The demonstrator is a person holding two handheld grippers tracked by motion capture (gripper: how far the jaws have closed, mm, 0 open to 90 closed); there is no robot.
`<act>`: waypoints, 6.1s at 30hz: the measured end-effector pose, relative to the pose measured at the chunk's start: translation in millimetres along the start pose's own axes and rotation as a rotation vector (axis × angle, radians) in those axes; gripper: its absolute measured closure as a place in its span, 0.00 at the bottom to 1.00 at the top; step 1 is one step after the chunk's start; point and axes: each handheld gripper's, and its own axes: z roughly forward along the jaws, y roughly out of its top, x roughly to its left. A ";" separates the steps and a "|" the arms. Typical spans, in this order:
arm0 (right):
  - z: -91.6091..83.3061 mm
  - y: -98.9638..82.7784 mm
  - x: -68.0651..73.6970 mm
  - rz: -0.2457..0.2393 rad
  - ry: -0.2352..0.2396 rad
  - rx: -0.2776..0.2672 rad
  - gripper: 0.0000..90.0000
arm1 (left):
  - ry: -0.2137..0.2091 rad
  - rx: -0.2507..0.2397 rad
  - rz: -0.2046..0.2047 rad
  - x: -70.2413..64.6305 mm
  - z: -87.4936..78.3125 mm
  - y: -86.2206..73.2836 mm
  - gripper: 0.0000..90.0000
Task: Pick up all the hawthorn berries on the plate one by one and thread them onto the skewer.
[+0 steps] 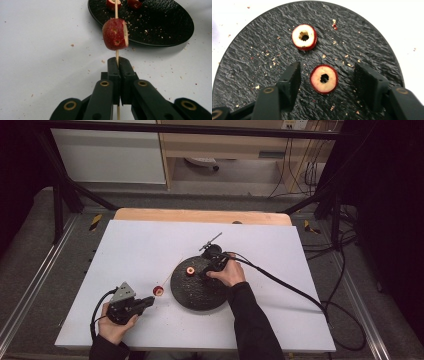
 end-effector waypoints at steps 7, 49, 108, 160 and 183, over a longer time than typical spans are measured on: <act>4.5 0.5 -1.8 0.010 0.024 0.024 0.56 | 0.001 -0.001 -0.001 0.2 -0.2 0.0 0.98; -29.1 -9.9 9.3 0.150 0.090 -0.111 0.68 | 0.000 -0.011 0.005 -2.6 -0.3 0.9 0.98; -15.4 -103.0 41.5 0.621 0.255 -0.984 0.69 | -0.012 -0.067 0.027 -30.0 11.0 2.2 0.98; -12.3 -87.6 28.1 0.733 0.299 -1.204 0.69 | -0.042 -0.087 0.031 -57.3 26.5 3.6 0.98; -6.5 -87.8 36.1 0.738 0.330 -1.200 0.69 | -0.011 -0.108 -0.006 -66.0 30.9 7.9 0.98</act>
